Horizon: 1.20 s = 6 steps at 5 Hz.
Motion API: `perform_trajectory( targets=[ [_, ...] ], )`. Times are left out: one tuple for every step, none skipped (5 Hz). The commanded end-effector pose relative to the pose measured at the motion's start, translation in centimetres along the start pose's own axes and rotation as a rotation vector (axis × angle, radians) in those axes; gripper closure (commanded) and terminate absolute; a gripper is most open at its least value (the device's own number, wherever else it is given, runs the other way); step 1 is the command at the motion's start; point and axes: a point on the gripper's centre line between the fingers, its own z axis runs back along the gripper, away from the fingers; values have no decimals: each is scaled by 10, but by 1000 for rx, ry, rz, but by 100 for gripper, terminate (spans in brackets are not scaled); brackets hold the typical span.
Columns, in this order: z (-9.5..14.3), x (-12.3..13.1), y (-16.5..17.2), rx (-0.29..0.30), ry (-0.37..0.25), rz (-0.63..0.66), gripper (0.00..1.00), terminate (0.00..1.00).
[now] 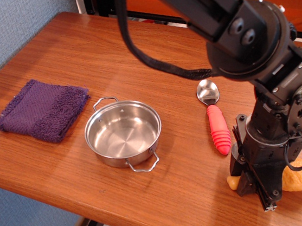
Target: Pick up chicken leg from silver pot and move towards the right.
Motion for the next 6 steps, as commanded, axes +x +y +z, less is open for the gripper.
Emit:
perform_trajectory(
  targets=[
    [22,-23,4,35,-4,31,0,0],
    [36,-30,10,68,7,68,0,0],
    [61,-33,18,87,-13,115,0,0],
    [83,-44,33,92,-3,150,0,0],
    [104,-68,48,99,23,235,0,0],
    [111,-85,61,131,75,383,0,0]
  ],
)
